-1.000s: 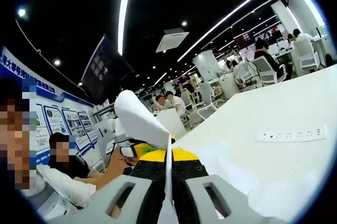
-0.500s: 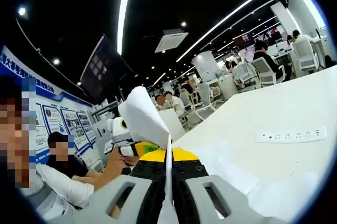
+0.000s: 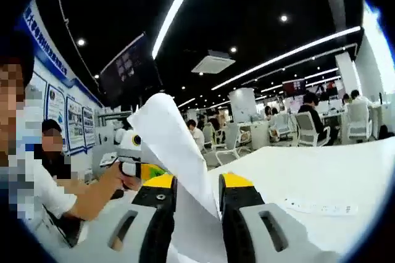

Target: Organize the stack of printing papers by aligning and flattening the scattered papers on the table

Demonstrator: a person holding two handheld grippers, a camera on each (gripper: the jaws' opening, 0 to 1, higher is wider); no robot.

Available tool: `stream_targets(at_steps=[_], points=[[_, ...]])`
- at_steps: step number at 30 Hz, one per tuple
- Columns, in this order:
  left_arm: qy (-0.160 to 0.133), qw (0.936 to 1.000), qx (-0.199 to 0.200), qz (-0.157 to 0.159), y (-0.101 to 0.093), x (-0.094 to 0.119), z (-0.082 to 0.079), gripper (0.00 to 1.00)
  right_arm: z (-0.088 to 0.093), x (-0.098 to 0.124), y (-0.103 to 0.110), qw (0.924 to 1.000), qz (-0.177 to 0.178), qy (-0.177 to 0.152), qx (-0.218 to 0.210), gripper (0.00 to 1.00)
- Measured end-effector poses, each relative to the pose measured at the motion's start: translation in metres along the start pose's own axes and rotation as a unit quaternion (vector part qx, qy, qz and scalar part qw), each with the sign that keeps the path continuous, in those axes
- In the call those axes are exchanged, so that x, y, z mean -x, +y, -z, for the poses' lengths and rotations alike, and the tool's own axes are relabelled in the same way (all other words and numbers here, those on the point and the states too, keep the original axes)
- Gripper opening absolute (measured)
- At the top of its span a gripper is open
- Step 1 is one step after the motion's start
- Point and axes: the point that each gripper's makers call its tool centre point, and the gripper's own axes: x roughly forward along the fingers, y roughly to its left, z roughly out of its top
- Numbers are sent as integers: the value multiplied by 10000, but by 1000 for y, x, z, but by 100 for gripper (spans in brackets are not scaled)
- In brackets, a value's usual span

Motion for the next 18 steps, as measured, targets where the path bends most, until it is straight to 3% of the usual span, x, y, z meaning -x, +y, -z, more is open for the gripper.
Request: stream_targets(at_steps=[3, 6, 11, 15, 18], points=[[-18, 10000, -27, 16, -1, 1, -1, 6, 0, 3, -3, 9993, 50, 35, 374, 35], [-8, 10000, -67, 19, -1, 2, -2, 6, -1, 5, -5, 9993, 66, 7, 366, 43], [-36, 9999, -41, 127, -6, 4, -4, 6, 2, 5, 2, 9989, -133, -21, 452, 48], [-29, 9996, -22, 283, -14, 5, -5, 6, 9, 6, -7, 9977, -165, -6, 660, 51], [19, 9993, -10, 375, -17, 6, -4, 6, 11, 8, -8, 9988, -328, -123, 353, 50]])
